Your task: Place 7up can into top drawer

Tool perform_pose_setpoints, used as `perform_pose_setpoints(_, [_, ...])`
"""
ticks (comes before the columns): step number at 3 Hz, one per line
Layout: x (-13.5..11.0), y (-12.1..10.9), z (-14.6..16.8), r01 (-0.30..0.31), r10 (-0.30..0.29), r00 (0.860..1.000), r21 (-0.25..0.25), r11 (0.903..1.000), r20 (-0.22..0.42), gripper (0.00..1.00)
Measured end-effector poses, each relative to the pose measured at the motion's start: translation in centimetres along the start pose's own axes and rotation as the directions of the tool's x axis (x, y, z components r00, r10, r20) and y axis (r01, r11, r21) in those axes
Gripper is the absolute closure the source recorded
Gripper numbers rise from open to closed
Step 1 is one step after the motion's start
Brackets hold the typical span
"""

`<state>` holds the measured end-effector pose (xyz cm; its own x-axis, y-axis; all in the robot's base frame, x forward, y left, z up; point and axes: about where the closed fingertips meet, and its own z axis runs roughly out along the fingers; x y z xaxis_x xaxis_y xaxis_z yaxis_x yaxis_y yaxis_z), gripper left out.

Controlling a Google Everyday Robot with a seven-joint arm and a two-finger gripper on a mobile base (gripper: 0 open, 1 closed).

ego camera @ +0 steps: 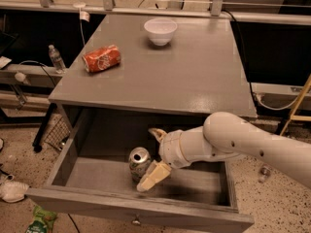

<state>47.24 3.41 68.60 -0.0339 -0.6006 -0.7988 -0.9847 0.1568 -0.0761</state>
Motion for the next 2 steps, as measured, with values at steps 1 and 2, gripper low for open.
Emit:
perform_pose_setpoints(1, [0.5, -0.8, -3.2, 0.001, 0.000, 1.000, 0.035, 0.9994, -0.021, 0.00])
perform_pose_setpoints(2, [1.9, -2.1, -7.6, -0.023, 0.027, 0.999, 0.096, 0.9951, -0.036, 0.00])
